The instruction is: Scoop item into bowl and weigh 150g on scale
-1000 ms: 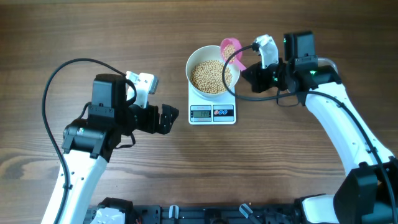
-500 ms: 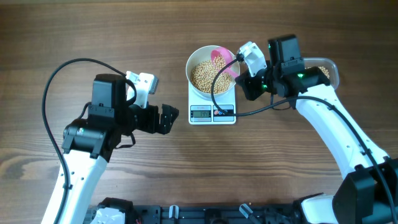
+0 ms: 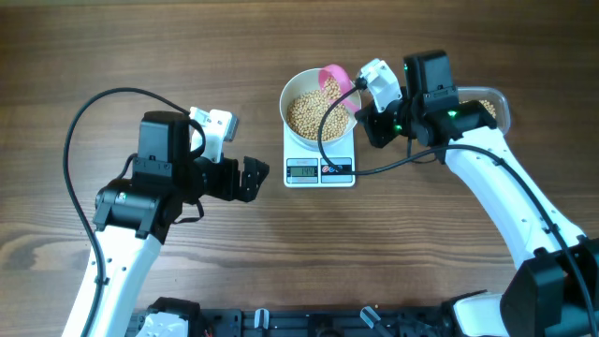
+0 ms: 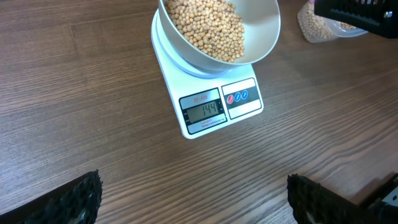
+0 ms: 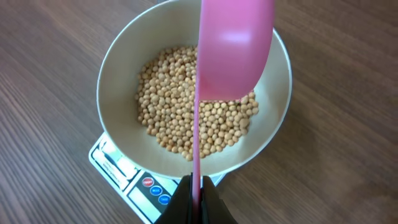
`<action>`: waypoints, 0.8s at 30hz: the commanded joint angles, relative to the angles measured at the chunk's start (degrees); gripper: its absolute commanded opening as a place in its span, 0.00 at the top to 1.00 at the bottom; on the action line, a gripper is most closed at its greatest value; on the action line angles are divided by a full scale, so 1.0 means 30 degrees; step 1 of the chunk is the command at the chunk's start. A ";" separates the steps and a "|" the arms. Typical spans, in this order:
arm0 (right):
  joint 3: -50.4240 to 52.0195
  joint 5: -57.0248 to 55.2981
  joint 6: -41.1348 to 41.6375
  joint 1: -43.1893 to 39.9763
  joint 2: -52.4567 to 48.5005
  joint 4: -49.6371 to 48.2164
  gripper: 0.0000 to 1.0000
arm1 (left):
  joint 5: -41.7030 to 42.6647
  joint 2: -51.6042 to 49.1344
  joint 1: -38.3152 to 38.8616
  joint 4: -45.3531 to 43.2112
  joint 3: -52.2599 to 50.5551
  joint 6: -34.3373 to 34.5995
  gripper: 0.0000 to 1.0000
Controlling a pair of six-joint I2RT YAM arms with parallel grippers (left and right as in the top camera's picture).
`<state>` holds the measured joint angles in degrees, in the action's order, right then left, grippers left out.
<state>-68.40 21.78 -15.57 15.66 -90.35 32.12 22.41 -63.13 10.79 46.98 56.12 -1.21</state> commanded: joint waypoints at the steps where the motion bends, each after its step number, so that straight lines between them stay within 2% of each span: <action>1: -0.0474 -0.0102 -0.0226 0.0044 0.0517 -0.0029 0.96 | 0.0226 -0.0087 -0.0102 0.0000 0.0044 -0.0015 0.00; 10: -0.0466 0.0189 0.1778 0.0044 0.0517 0.0678 0.96 | 0.0226 -0.0087 -0.0102 0.0000 0.0044 -0.0015 0.00; 24: -0.0466 0.1129 0.2266 0.0044 0.0517 0.0597 0.96 | 0.0226 -0.0087 -0.0102 0.0007 0.0044 -0.0015 0.00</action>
<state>-68.40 23.55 -10.11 15.66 -90.35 34.22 22.41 -63.13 10.79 46.98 56.14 -1.21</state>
